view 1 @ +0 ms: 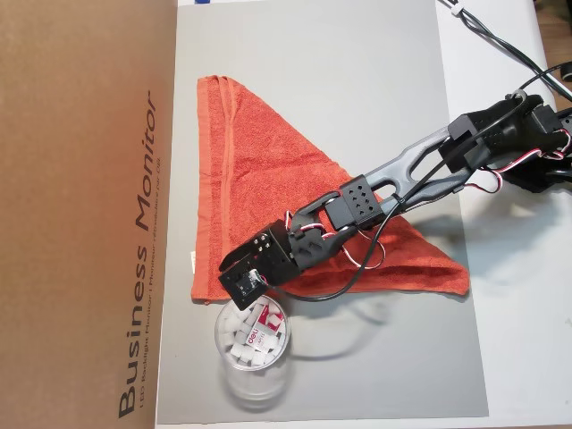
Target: Fold the blanket.
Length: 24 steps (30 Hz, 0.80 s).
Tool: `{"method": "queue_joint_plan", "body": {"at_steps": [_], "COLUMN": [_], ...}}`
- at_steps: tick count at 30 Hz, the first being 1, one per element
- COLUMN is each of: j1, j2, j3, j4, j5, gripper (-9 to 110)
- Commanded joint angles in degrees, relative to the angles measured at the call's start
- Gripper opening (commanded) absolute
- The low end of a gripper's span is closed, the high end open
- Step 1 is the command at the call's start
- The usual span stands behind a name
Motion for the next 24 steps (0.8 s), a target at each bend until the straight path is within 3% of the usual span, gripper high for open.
{"method": "queue_joint_plan", "body": {"at_steps": [1, 20, 24], "j1": [-0.26, -1.93, -1.93], "j2": [0.88, 1.85, 3.87], "j3": [-0.97, -0.44, -0.35], "j4": [-0.26, -0.26, -0.26], "j5": [2.81, 21.01, 20.21], "gripper": [15, 14, 14]}}
